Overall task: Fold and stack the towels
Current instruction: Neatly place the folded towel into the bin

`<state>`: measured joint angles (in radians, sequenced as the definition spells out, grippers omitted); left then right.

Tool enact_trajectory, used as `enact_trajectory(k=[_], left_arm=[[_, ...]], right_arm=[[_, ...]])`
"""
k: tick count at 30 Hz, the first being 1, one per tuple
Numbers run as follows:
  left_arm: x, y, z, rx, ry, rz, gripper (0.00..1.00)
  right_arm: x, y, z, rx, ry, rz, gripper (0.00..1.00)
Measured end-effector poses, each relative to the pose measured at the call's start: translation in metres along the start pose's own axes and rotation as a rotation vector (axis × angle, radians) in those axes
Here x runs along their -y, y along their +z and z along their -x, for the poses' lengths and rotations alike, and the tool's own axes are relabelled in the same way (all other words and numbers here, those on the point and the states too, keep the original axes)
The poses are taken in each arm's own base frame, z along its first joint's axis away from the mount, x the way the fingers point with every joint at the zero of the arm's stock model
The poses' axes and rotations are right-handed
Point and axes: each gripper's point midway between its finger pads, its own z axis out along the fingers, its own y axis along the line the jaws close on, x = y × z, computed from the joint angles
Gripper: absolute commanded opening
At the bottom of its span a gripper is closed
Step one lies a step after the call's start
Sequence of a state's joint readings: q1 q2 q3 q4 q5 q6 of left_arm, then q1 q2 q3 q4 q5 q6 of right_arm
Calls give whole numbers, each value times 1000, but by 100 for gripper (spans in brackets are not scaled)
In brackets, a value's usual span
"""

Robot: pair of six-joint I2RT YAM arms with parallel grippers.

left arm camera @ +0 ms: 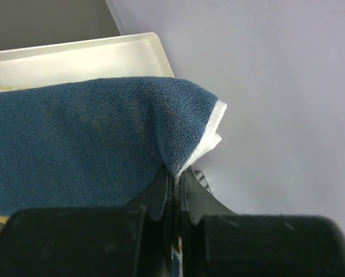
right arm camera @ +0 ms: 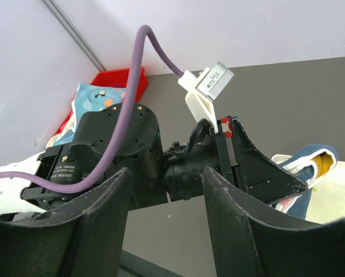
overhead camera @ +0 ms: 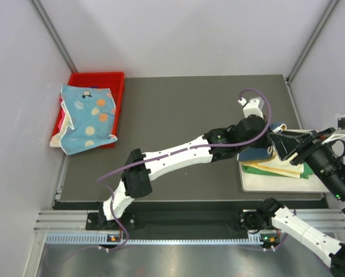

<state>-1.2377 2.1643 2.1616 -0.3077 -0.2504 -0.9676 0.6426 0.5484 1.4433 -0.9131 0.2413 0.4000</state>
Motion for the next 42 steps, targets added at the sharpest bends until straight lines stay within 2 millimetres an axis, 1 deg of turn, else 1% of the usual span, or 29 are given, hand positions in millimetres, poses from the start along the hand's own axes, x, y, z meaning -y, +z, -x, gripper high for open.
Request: enact_trajectory(k=[3, 9, 13, 17, 20, 24, 27, 30, 32, 34, 38, 42], left_arm=[[4, 0, 2, 5, -2, -13, 0], [7, -1, -1, -11, -4, -29, 0], [6, 6, -5, -17, -8, -37, 0], [3, 24, -19, -37, -16, -54, 0], [-10, 37, -35, -64, -10, -40, 0], [-23, 47, -45, -85, -6, -22, 0], [-21, 52, -45, -86, -11, -39, 0], [-13, 60, -43, -77, -21, -86, 0], [-9, 68, -46, -80, -31, -122, 0], [-9, 78, -54, -91, -42, -154, 0], [-22, 97, -76, -130, -59, -192, 0], [-44, 115, -97, -174, -80, -207, 6]], right_arm=[[0, 0, 0, 0, 0, 0, 53], [0, 0, 0, 0, 0, 0, 53], [0, 0, 0, 0, 0, 1, 52], [0, 0, -1, -2, 0, 3, 52], [0, 0, -1, -3, 0, 2, 53], [0, 0, -1, -4, -1, 2, 53], [0, 1, -1, -4, -1, 2, 52], [0, 1, -2, -4, -1, 0, 53], [1, 2, -4, -10, -3, -4, 53], [2, 3, -7, -17, -6, -10, 53], [6, 6, -12, -27, -16, -23, 53], [9, 8, -18, -38, -20, -38, 52]])
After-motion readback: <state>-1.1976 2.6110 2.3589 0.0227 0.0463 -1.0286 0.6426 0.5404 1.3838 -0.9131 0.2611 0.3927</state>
